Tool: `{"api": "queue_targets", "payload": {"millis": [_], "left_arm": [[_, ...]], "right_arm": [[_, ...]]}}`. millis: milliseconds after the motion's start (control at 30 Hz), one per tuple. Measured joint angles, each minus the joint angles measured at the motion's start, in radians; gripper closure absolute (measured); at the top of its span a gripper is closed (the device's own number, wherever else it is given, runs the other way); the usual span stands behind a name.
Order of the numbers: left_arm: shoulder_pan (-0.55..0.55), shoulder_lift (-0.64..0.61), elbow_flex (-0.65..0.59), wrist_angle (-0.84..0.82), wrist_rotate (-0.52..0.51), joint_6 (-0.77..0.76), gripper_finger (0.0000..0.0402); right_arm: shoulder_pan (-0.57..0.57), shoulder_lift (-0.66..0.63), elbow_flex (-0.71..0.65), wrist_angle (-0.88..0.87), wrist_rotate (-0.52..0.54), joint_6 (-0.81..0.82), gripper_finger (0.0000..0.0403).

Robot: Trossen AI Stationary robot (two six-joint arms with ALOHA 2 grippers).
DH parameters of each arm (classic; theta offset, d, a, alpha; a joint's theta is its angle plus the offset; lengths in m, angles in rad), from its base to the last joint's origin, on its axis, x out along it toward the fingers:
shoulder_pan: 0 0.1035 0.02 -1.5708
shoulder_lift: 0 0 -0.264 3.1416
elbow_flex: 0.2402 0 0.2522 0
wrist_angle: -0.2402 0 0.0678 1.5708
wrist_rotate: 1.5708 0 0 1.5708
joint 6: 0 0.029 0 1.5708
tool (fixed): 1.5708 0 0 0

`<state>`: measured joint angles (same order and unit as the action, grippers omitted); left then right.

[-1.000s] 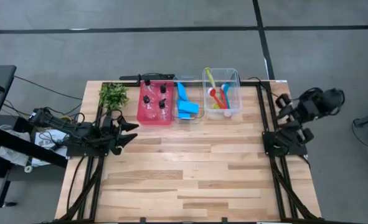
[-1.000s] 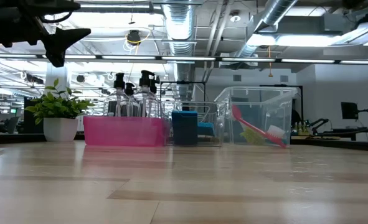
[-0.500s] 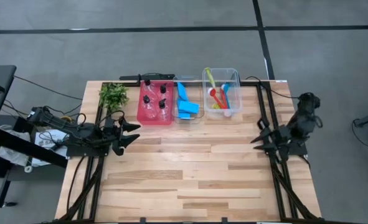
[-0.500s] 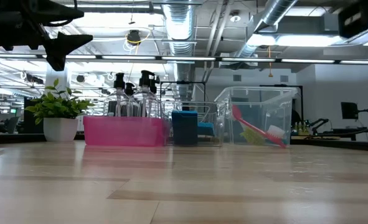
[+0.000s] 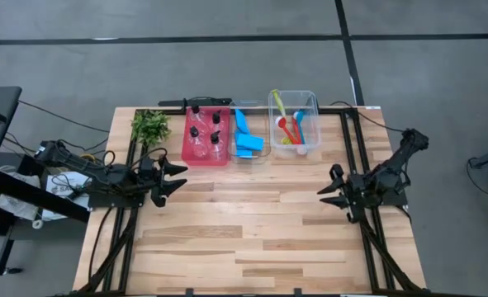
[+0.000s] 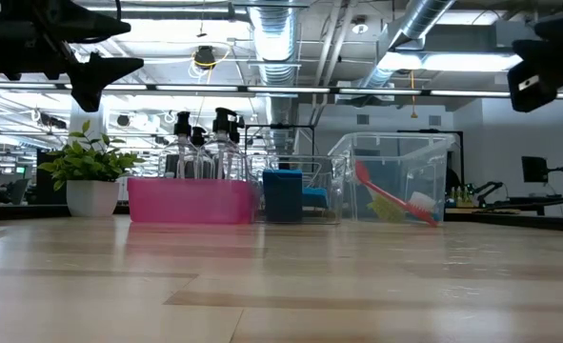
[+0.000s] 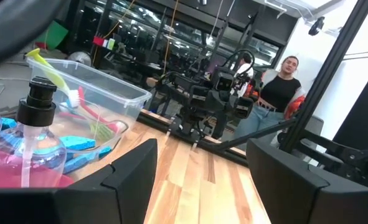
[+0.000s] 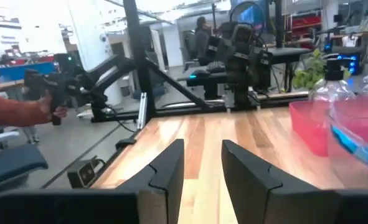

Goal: Pick & Place Kitchen Sink Supplies
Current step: Return to Home Position

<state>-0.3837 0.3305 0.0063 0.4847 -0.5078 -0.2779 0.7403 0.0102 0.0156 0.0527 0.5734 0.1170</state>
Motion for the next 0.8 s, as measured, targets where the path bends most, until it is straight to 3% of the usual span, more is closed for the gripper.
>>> {"api": "queue_targets", "payload": {"millis": [267,467,800], "left_arm": [[0.000,0.000,0.000,0.003,0.000,-0.006,0.0153],[0.000,0.000,0.000,0.003,0.000,-0.015,0.0153],[0.000,0.000,0.000,0.004,0.000,-0.015,0.0153]], "right_arm": [[-0.031,-0.004,-0.003,0.008,0.000,-0.015,0.0301],[-0.014,-0.004,-0.003,0.008,-0.015,0.156,0.0301],[-0.015,-0.004,-0.003,0.008,-0.015,0.173,0.0301]]}}
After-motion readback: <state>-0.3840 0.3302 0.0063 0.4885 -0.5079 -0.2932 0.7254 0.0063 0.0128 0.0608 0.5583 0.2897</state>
